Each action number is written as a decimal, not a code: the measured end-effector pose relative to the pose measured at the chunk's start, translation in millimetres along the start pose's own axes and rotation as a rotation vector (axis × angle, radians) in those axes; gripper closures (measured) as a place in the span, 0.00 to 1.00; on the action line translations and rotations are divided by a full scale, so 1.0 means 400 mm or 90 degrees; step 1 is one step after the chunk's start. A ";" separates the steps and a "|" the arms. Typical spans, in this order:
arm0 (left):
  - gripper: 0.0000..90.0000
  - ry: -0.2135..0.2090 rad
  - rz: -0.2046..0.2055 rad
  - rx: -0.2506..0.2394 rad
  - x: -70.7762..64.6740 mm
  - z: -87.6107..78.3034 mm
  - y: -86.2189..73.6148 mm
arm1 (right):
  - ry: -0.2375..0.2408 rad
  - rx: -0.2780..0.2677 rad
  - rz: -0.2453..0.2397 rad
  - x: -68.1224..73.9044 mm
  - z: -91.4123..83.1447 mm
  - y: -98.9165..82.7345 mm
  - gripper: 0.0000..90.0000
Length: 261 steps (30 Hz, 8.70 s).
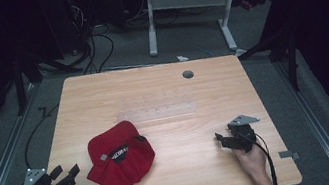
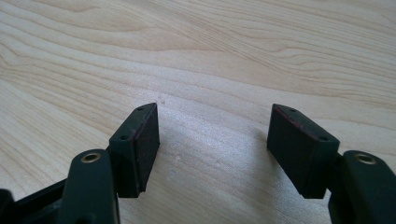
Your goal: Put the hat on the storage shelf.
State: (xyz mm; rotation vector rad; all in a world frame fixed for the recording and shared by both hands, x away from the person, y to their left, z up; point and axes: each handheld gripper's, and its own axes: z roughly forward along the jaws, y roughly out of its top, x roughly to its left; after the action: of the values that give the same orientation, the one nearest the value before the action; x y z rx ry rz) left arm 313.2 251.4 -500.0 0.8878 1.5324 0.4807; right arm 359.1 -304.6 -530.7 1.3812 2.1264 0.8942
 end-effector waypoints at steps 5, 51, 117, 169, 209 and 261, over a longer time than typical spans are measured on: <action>0.30 -0.027 -0.028 -0.004 -0.014 -0.041 0.010 | 0.000 0.001 0.002 0.001 0.000 0.000 0.38; 0.56 -0.033 -0.029 0.147 -0.127 0.108 -0.154 | 0.002 -0.001 -0.004 0.002 0.000 0.000 0.38; 0.86 -0.233 -0.017 0.265 -0.332 0.146 -0.042 | -0.038 -0.102 -0.239 0.147 -0.059 0.028 0.47; 0.86 -0.266 -0.048 0.341 -0.457 0.217 -0.062 | -0.009 -0.222 -0.527 0.400 -0.042 0.097 0.63; 0.38 -0.281 -0.048 0.207 -0.396 0.189 -0.021 | 0.062 -0.176 -0.568 0.410 -0.109 0.090 0.93; 0.32 -0.069 0.170 0.164 -0.175 0.269 -0.198 | 0.201 -0.223 -0.274 0.224 -0.151 0.201 0.93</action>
State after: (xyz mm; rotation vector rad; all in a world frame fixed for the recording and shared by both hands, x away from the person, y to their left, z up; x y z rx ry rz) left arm 394.5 128.5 -532.5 1.3089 1.4029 0.4229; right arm 333.1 -215.7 -432.8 0.6082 2.2257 1.2830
